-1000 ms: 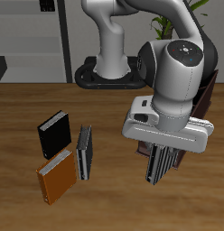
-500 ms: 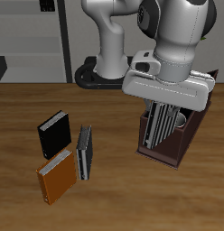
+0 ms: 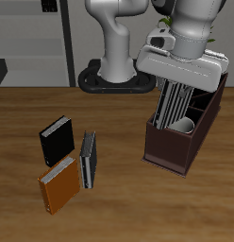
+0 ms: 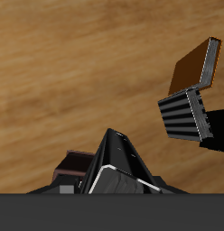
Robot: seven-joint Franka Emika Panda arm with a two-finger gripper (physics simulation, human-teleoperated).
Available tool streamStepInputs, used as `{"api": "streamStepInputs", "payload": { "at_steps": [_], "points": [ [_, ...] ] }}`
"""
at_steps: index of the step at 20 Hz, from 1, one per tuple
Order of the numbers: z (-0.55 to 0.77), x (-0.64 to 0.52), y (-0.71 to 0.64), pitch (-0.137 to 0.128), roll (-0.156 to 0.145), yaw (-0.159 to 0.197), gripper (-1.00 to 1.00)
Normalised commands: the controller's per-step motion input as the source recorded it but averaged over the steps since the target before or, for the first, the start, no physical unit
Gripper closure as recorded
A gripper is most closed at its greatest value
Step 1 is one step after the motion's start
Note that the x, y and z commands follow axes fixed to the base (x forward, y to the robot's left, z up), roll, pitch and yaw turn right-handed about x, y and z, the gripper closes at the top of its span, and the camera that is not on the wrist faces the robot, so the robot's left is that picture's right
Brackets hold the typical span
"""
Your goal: Place the red mug into the left desk caddy's right compartment and place the left striped book into the left desk caddy's back compartment
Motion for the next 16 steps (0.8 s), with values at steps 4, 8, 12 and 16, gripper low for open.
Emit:
{"api": "streamStepInputs", "payload": {
  "at_steps": [4,8,12,16],
  "points": [
    [0.11,-0.43,0.24,0.009,0.009,-0.073,1.00],
    [0.11,-0.46,0.31,-0.044,0.027,-0.010,1.00],
    [0.00,-0.33,0.36,-0.005,0.031,-0.024,1.00],
    [-0.07,-0.30,0.30,-0.037,-0.007,0.055,1.00]
  ]
}}
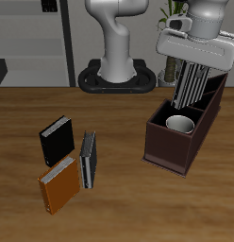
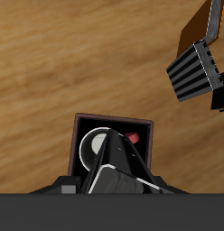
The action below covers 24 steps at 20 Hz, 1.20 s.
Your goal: Place the red mug into the left desk caddy's right compartment and place the left striped book into the left desk caddy's back compartment
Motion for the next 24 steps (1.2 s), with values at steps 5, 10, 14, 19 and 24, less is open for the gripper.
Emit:
{"api": "streamStepInputs", "payload": {
  "at_steps": [5,10,14,19,24],
  "points": [
    [-0.14,-0.28,0.31,-0.054,-0.010,0.117,1.00],
    [-0.21,-0.25,0.27,-0.033,0.004,0.038,1.00],
    [-0.13,-0.27,0.21,-0.024,-0.020,0.021,1.00],
    [0.07,-0.29,0.09,-0.045,-0.029,-0.010,1.00],
    [0.07,-0.34,0.12,-0.036,-0.008,-0.041,1.00]
  ]
}}
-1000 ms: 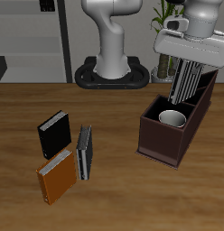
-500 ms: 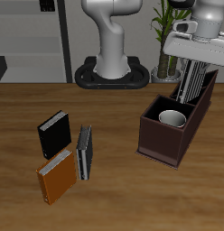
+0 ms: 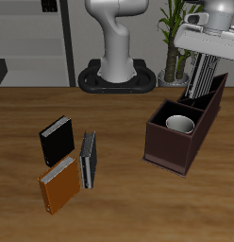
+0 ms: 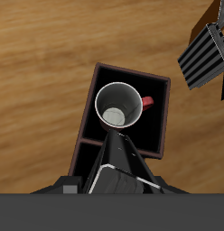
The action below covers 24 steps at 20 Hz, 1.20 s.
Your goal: Place the red mug into the left desk caddy's right compartment and place the left striped book into the left desk caddy's back compartment
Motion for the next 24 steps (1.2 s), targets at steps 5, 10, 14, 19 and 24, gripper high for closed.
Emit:
{"api": "streamStepInputs", "payload": {
  "at_steps": [5,10,14,19,24],
  "points": [
    [-0.02,-0.24,0.17,-0.023,0.027,-0.017,1.00],
    [-0.13,-0.02,0.13,0.033,0.022,-0.014,1.00],
    [-0.19,0.15,0.11,0.074,0.059,0.001,1.00],
    [-0.17,0.15,0.13,0.064,0.053,0.003,1.00],
    [-0.10,0.06,0.08,0.023,0.019,0.020,1.00]
  ]
}}
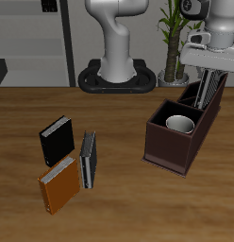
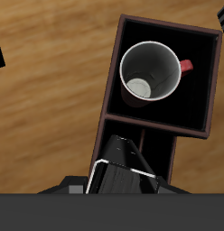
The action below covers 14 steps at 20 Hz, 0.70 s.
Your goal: Place the red mug into the left desk caddy's right compartment and place the left striped book into the left desk caddy's back compartment
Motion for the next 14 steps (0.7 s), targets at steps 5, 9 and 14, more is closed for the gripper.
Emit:
{"api": "streamStepInputs", "payload": {
  "at_steps": [5,9,14],
  "points": [
    [-0.11,-0.03,0.11,-0.004,0.031,0.015,1.00],
    [0.09,-0.16,0.10,-0.051,0.019,0.037,1.00],
    [0.11,0.02,-0.13,-0.018,-0.025,-0.012,1.00]
  ]
}}
